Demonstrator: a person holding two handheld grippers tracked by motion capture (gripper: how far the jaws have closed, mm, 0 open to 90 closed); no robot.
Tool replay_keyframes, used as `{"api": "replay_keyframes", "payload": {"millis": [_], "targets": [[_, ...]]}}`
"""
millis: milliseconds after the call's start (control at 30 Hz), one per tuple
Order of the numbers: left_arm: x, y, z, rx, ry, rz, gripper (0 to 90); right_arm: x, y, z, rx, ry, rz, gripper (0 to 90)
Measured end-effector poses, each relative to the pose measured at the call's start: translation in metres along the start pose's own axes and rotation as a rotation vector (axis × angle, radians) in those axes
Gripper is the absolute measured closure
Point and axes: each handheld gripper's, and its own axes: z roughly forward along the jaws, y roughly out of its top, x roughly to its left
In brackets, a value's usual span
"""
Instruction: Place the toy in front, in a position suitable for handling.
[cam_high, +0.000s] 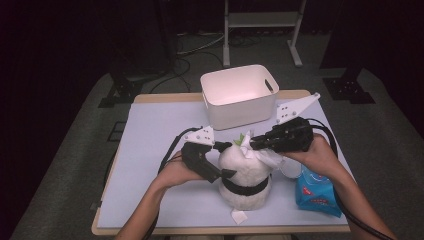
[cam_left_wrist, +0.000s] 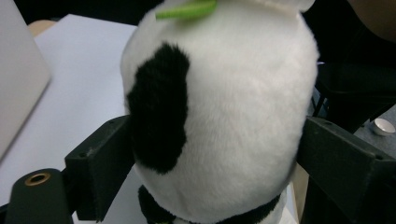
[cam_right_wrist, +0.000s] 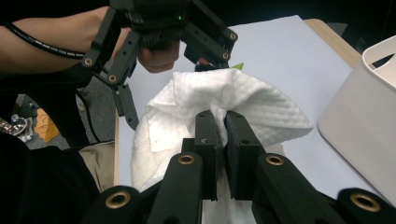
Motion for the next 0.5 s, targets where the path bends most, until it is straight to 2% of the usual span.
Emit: {"api": "replay_keyframes", "payload": {"millis": [67,200,233,300,367,500], "targets": [[0.000,-0.002,0.003,0.004,-0.003,0.002,8.8,0.000,-0.001,0.001,-0.001,0.002,0.007,83.5],[0.003,-0.008,0.011,0.031,-0.030,-0.024,7.0,-0.001,0.001,0.003,0.004,0.005,0.004,83.5],[0.005,-0.010,0.012,0.028,-0.042,-0.037,7.0,0.000,0.001,0.004,0.006,0.007,0.000,83.5],[0.006,-0.011,0.012,0.023,-0.048,-0.034,7.7,0.001,0.002,0.005,0.008,0.008,-0.004,83.5],[0.004,-0.010,0.010,0.021,-0.045,-0.008,12.5,0.001,0.002,0.006,0.008,0.014,-0.002,83.5],[0.005,-0.011,0.005,-0.006,-0.030,0.016,24.8,0.000,0.003,0.009,-0.002,0.023,-0.002,83.6]]}}
